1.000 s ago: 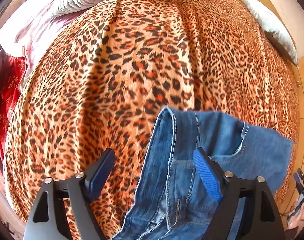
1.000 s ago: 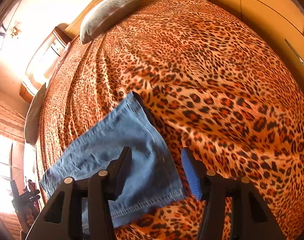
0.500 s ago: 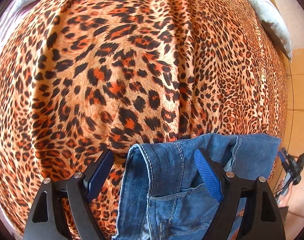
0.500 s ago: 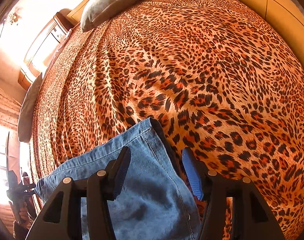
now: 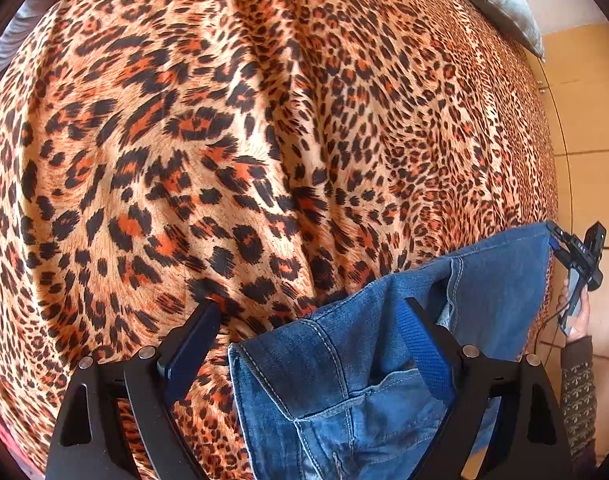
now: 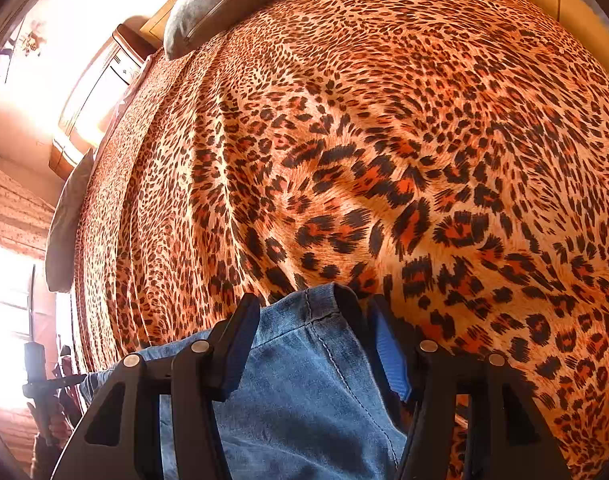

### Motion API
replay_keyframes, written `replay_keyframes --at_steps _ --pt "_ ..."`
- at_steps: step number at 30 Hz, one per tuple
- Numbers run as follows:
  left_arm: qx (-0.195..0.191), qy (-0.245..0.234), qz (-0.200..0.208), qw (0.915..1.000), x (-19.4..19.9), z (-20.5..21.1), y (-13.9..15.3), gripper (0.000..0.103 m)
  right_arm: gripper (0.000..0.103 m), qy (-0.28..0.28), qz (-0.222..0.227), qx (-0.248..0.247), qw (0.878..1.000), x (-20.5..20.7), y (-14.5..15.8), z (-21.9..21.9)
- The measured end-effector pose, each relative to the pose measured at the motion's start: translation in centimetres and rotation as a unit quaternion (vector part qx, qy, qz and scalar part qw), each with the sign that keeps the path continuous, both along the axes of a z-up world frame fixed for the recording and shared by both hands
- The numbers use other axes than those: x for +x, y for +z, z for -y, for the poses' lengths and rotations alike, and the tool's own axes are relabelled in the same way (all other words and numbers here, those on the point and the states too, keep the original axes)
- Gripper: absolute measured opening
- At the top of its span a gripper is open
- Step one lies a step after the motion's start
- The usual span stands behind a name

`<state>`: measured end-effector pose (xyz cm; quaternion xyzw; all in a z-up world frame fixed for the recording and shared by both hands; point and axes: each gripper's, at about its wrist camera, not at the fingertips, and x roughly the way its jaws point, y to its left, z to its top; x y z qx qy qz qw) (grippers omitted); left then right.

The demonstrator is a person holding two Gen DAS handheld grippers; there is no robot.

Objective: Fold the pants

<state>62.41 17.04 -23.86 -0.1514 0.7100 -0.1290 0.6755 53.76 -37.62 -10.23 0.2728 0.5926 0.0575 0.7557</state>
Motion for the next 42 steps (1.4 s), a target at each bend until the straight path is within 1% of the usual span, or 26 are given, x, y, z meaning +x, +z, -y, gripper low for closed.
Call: replay_keyframes --at_steps 3,5,7,9,11,14,15,16,17,18,19,20,21,22,24,27,30,33,37,42 --pt "0.025 -0.062 -0.003 0.9978 0.4 1.9 0.1 0.09 0.06 0.002 0.0 -0.003 1.0 0.1 -0.1 -0.2" --pt "0.037 -0.112 -0.01 0.993 0.2 3.5 -0.1 0.09 0.06 0.003 0.0 -0.004 1.0 0.1 -0.1 -0.2" --pt "0.067 -0.16 -0.015 0.9846 -0.1 4.9 -0.5 0.09 0.06 0.003 -0.002 -0.005 1.0 0.1 -0.1 -0.2" --pt "0.084 -0.202 -0.029 0.9753 -0.5 5.9 -0.9 0.09 0.06 0.007 -0.007 -0.01 1.0 0.2 0.0 -0.4" --pt "0.103 -0.242 -0.032 0.9644 -0.9 6.8 -0.8 0.09 0.06 0.014 -0.007 -0.02 1.0 0.2 0.0 -0.7" --pt "0.117 -0.27 -0.037 0.9552 -1.0 7.3 -0.5 0.087 0.059 0.027 -0.008 -0.036 0.999 0.4 0.0 -1.4" --pt "0.122 -0.275 -0.033 0.9531 -1.0 7.4 -0.4 0.083 0.056 0.029 -0.008 -0.043 0.999 0.4 0.1 -1.5" --pt "0.132 -0.277 -0.027 0.9514 -1.1 7.7 -0.5 0.08 0.046 0.03 -0.012 -0.056 0.998 0.4 0.0 -1.7" --pt "0.142 -0.276 -0.02 0.9504 -1.2 7.8 -0.5 0.073 0.027 0.034 -0.015 -0.065 0.997 0.4 -0.1 -1.7" --pt "0.157 -0.276 -0.01 0.9483 -1.5 8.0 -0.5 0.065 0.023 0.039 -0.019 -0.067 0.997 0.4 -0.2 -1.8" --pt "0.172 -0.274 0.0 0.9462 -1.7 8.0 -0.4 0.061 0.02 0.041 -0.019 -0.065 0.997 0.3 -0.1 -1.8" --pt "0.182 -0.268 0.007 0.9462 -2.0 8.0 -0.2 0.054 0.016 0.045 -0.017 -0.065 0.997 0.3 0.1 -1.9" --pt "0.194 -0.261 0.02 0.9453 -2.3 8.1 0.3 0.039 0.015 0.051 -0.013 -0.069 0.996 0.2 0.4 -2.1" --pt "0.213 -0.255 0.032 0.9425 -2.6 8.3 0.7 0.03 0.015 0.057 -0.009 -0.08 0.995 0.1 0.8 -2.3" --pt "0.23 -0.242 0.051 0.9413 -3.5 8.6 1.8 0.022 0.014 0.061 -0.004 -0.087 0.994 -0.2 1.5 -2.4" --pt "0.26 -0.231 0.085 0.9339 -5.3 9.7 3.7 0.02 0.014 0.06 0.006 -0.086 0.994 -0.8 2.7 -2.2" --pt "0.282 -0.214 0.109 0.9291 -7.0 10.5 5.6 0.019 0.014 0.06 0.017 -0.088 0.994 -1.8 4.3 -2.0" --pt "0.287 -0.191 0.125 0.9303 -8.4 10.6 8.3 0.018 0.014 0.058 0.032 -0.089 0.994 -3.4 6.2 -2.0" --pt "0.289 -0.162 0.141 0.9329 -10.4 10.0 12.2 0.018 0.014 0.054 0.056 -0.084 0.993 -6.5 9.3 -1.7" --pt "0.3 -0.141 0.177 0.9265 -14.6 10.7 16.5 0.018 0.014 0.047 0.082 -0.079 0.992 -12.3 13.6 -1.4"
